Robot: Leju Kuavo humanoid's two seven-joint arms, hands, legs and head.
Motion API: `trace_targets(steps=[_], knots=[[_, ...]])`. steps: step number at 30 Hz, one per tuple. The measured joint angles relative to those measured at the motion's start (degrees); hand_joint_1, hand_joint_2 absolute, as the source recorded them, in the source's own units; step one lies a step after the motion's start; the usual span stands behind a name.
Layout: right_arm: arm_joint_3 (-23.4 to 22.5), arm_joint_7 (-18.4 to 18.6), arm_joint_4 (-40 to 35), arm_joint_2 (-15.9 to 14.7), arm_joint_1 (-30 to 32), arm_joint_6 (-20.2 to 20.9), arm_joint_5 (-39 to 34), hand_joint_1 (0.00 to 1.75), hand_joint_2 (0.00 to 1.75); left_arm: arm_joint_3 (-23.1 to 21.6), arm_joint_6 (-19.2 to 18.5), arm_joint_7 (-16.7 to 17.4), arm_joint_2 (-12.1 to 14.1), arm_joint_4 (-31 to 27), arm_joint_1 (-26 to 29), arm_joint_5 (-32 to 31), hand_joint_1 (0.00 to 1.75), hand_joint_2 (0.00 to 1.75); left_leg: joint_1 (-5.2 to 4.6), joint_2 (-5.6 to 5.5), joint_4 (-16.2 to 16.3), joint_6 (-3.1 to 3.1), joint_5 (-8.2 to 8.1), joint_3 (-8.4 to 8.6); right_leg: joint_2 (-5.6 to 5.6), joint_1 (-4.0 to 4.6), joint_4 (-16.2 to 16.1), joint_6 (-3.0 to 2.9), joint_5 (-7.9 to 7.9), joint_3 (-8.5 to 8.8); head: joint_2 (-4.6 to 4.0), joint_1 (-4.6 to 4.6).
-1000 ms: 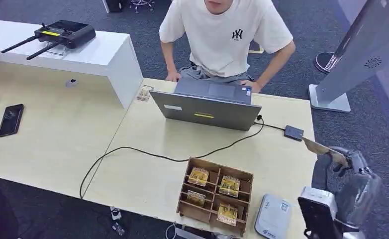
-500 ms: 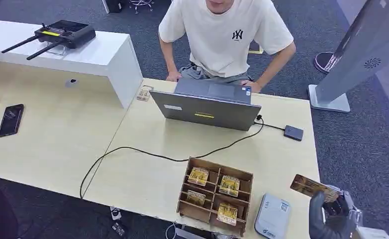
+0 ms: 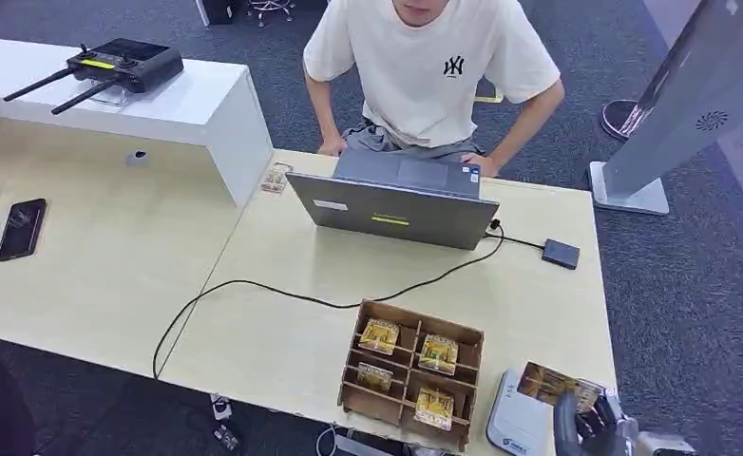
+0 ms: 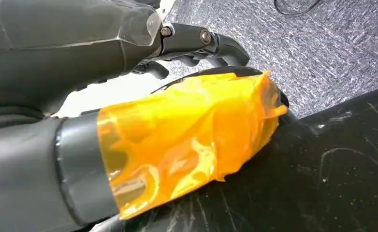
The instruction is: Pass the card to the sensor for recognition and then transmit it.
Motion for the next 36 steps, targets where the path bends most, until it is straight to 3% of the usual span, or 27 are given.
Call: trace_targets(steps=[13,36], knots=[[4.0,3.8,7.4,-2.8,-2.0,-2.8,1.8,1.75,1.75,0.0,0.1,0.2,0.0,0.0,0.0,0.0,0.00,0.00,0.00,0.00,0.0,0.00,0.00,0.00,0.00,0.00,0.0,0.00,0.00,0.00,0.00,-0.02],[7.5,11.2,13.5,-5.0,-4.7,-5.5,9.8,1.75,1.75,0.0,0.4,0.7,0.0,0.0,0.0,0.1,0.00,0.00,0.00,0.01,0.0,0.00,0.00,0.00,0.00,0.00,0.0,0.00,0.00,0.00,0.00,-0.02]])
